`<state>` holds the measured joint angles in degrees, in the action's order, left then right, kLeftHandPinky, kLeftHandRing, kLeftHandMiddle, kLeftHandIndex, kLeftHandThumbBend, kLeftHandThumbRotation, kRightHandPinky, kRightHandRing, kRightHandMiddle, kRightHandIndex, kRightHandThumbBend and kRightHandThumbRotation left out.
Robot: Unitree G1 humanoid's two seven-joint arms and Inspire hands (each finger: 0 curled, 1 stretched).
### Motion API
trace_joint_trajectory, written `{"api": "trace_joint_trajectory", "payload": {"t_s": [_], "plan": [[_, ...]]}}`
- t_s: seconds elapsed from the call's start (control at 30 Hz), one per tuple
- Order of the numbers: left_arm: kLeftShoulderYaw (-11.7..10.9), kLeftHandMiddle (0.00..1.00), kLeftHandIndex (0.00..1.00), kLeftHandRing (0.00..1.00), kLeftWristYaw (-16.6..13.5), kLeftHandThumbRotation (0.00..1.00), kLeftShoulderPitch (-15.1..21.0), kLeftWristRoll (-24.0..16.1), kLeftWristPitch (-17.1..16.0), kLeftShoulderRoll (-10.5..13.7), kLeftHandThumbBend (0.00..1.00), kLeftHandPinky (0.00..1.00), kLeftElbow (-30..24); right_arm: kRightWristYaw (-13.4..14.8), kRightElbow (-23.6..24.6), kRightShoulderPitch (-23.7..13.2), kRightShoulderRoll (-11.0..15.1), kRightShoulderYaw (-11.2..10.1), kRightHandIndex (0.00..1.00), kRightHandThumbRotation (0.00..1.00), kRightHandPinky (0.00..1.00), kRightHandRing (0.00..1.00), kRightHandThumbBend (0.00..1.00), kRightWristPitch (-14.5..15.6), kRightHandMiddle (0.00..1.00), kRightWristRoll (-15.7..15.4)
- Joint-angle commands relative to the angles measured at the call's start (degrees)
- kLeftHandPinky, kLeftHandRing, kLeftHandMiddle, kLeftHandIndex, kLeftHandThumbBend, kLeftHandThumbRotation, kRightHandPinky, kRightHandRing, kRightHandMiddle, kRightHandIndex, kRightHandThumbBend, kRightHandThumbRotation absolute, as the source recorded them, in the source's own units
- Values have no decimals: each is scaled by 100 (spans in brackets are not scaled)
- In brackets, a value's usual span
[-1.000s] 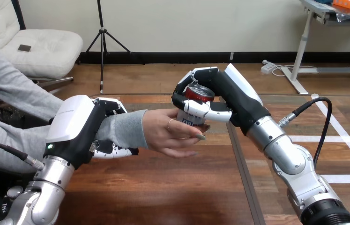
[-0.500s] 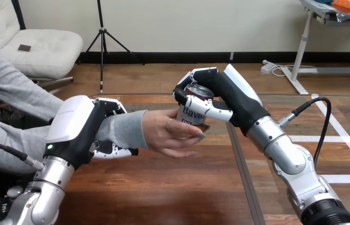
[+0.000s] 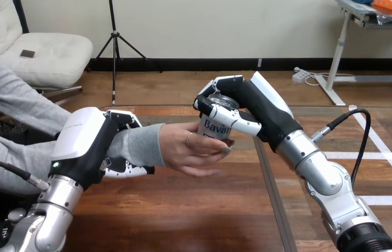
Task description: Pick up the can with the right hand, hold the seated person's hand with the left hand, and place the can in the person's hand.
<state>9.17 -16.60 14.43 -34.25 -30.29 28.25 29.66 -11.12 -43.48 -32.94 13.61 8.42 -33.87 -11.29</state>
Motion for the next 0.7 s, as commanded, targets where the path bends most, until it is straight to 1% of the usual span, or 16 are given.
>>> {"api": "trace_joint_trajectory", "payload": {"t_s": [0.0, 0.07, 0.23, 0.33, 0.43, 0.47, 0.67], "plan": [[-118, 33, 42, 25, -115, 0, 400, 103, -14, -81, 76, 22, -353, 22, 190, -209, -33, -8, 51, 88, 38, 43, 75, -209, 47, 0], [-118, 33, 42, 25, -124, 0, 404, 108, -32, -81, 76, 22, -339, 20, 185, -208, -30, -8, 51, 90, 39, 43, 77, -204, 47, -7], [-125, 33, 42, 26, -98, 0, 397, 147, -39, -91, 76, 22, -335, 20, 183, -205, -25, -9, 53, 97, 39, 44, 93, -178, 48, -24], [-135, 33, 42, 26, -35, 0, 380, 190, 10, -105, 76, 22, -376, -45, 189, -207, -7, -1, 54, 99, 40, 45, 96, -141, 49, -9], [-127, 33, 41, 25, -112, 0, 396, 153, -55, -97, 76, 22, -334, -189, 206, -203, -19, -20, 56, 99, 41, 47, 98, -44, 52, 103], [-128, 33, 41, 25, -113, 0, 394, 151, -56, -95, 77, 22, -335, -285, 207, -204, -28, -32, 56, 100, 41, 48, 99, -3, 52, 177], [-127, 32, 41, 24, -109, 0, 375, 128, -10, -94, 76, 21, -379, -657, 242, -195, -40, -78, 65, 100, 49, 57, 100, 148, 62, 436]]}}
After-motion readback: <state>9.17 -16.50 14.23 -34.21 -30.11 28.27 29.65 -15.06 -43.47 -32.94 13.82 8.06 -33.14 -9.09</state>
